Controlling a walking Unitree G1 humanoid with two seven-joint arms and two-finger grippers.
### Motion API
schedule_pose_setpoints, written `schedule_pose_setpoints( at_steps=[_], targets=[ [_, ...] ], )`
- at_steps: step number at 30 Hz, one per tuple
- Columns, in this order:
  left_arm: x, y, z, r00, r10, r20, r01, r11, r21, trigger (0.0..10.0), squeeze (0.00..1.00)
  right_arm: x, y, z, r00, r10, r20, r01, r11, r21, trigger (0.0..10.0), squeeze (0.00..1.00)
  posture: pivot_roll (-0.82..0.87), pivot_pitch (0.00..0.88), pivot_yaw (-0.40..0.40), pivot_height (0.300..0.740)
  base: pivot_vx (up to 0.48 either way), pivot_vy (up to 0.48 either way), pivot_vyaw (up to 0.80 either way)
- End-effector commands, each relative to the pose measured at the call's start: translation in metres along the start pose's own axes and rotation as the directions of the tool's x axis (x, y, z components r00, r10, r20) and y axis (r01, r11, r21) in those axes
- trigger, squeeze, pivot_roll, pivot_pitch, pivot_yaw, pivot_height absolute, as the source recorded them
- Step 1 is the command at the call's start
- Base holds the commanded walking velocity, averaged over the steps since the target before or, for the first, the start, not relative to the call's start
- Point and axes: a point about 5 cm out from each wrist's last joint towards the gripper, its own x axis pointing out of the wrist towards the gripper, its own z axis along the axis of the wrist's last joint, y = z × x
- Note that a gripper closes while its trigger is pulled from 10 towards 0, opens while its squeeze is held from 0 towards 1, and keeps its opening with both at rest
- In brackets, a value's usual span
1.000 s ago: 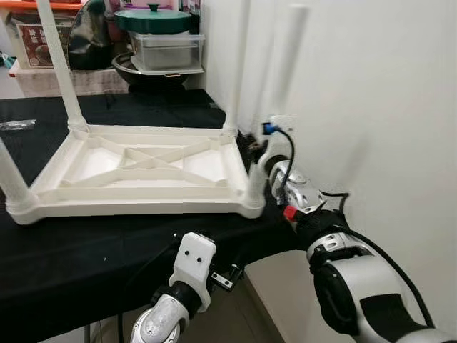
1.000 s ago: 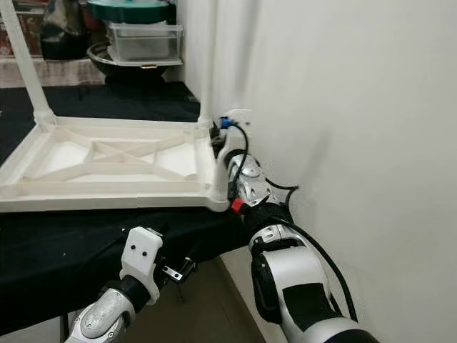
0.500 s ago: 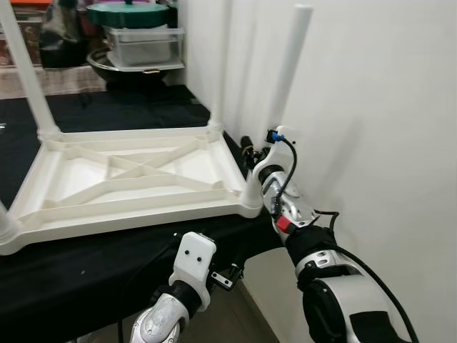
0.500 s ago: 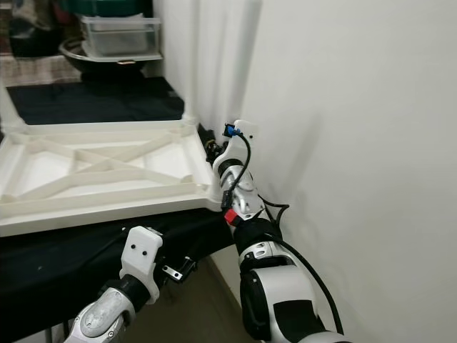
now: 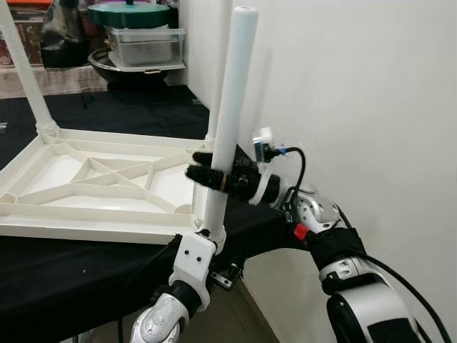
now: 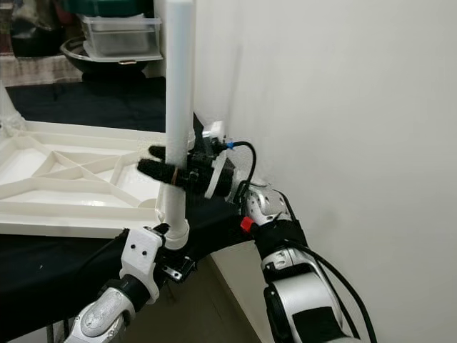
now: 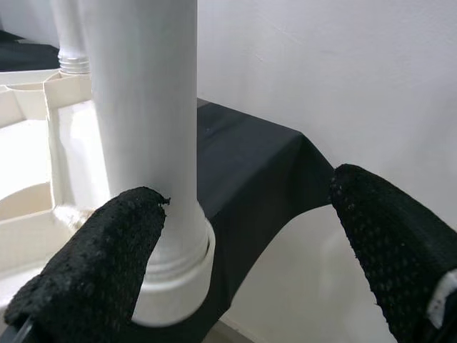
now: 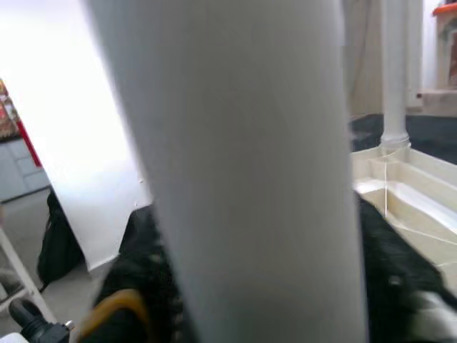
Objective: Building children table
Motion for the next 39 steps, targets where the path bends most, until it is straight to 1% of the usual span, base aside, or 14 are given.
schedule_pose_setpoints(
  at_steps=[1,4,9,12,14,21,22,26,27,31,32,36,38,39],
  targets=[
    [-0.001,-0.002,-0.003,1.000,0.000,-0.013,0.000,1.000,0.005,10.0,0.00,0.009,-0.001,-0.001,0.999,-0.025,-0.026,0.024,0.999,-0.036,0.0,0.00,0.10,0.017,-0.126,0.740,0.000,0.000,0.00],
    [-0.001,-0.002,-0.003,1.000,0.000,-0.012,0.000,1.000,0.003,10.0,0.00,0.017,-0.013,-0.001,0.971,-0.236,-0.029,0.232,0.968,-0.090,0.0,0.00,0.10,0.017,-0.127,0.740,0.000,0.000,0.00],
    [-0.001,-0.003,-0.003,1.000,0.000,-0.011,0.000,1.000,0.001,10.0,0.00,0.002,-0.042,0.005,0.748,-0.663,-0.010,0.653,0.739,-0.166,0.0,0.00,0.10,0.013,-0.126,0.740,0.000,0.000,0.00],
    [-0.001,-0.003,-0.003,1.000,-0.003,-0.013,0.003,1.000,0.001,10.0,0.00,-0.039,-0.062,0.009,0.359,-0.933,0.027,0.928,0.354,-0.113,0.0,0.00,0.09,0.007,-0.122,0.740,0.000,0.000,0.00],
    [-0.001,-0.003,-0.003,1.000,-0.006,-0.014,0.006,1.000,0.001,10.0,0.00,-0.056,-0.065,0.008,0.207,-0.978,0.036,0.975,0.203,-0.085,0.0,0.00,0.09,0.006,-0.119,0.740,0.000,0.000,0.00],
    [-0.001,-0.003,-0.004,1.000,-0.010,-0.015,0.010,1.000,0.003,10.0,0.00,-0.083,-0.063,-0.008,-0.142,-0.990,0.011,0.990,-0.142,0.007,0.0,0.00,0.09,0.004,-0.118,0.740,0.000,0.000,0.00],
    [-0.001,-0.003,-0.004,1.000,-0.011,-0.016,0.011,1.000,0.003,10.0,0.00,-0.065,-0.060,-0.012,-0.073,-0.997,0.025,0.996,-0.072,0.057,10.0,0.00,0.09,0.002,-0.114,0.740,0.000,0.000,0.00],
    [-0.001,-0.003,-0.004,1.000,-0.012,-0.017,0.012,1.000,0.003,10.0,0.00,-0.041,-0.056,-0.010,0.103,-0.992,0.073,0.994,0.106,0.040,10.0,0.00,0.09,0.004,-0.115,0.740,0.000,0.000,0.00],
    [-0.001,-0.003,-0.004,1.000,-0.012,-0.017,0.012,1.000,0.003,10.0,0.00,-0.033,-0.054,-0.008,0.176,-0.980,0.095,0.981,0.182,0.063,10.0,1.00,0.09,0.006,-0.120,0.740,0.000,0.000,0.00],
    [-0.001,-0.004,-0.004,1.000,-0.010,-0.016,0.010,1.000,0.003,10.0,0.00,-0.026,-0.053,-0.003,0.289,-0.947,0.138,0.954,0.297,0.047,10.0,1.00,0.09,0.010,-0.123,0.740,0.000,0.000,0.00],
    [-0.001,-0.003,-0.004,1.000,-0.007,-0.015,0.007,1.000,0.003,10.0,0.00,-0.021,-0.052,-0.001,0.412,-0.901,0.135,0.904,0.423,0.064,10.0,0.00,0.09,0.013,-0.122,0.740,0.000,0.000,0.00],
    [-0.001,-0.003,-0.003,1.000,-0.005,-0.014,0.005,1.000,0.003,10.0,0.00,-0.015,-0.048,0.000,0.568,-0.814,0.123,0.807,0.580,0.110,10.0,0.00,0.09,0.013,-0.122,0.740,0.000,0.000,0.00],
    [0.000,-0.002,-0.003,1.000,-0.005,-0.014,0.005,1.000,0.002,10.0,0.00,-0.012,-0.033,-0.002,0.835,-0.544,0.088,0.539,0.839,0.076,10.0,0.00,0.09,0.014,-0.124,0.740,0.000,0.000,0.00],
    [0.000,-0.002,-0.003,1.000,-0.005,-0.014,0.005,1.000,0.002,10.0,0.00,-0.012,-0.033,-0.002,0.835,-0.544,0.088,0.539,0.839,0.076,10.0,0.00,0.09,0.014,-0.124,0.740,0.000,0.000,0.00]
  ],
)
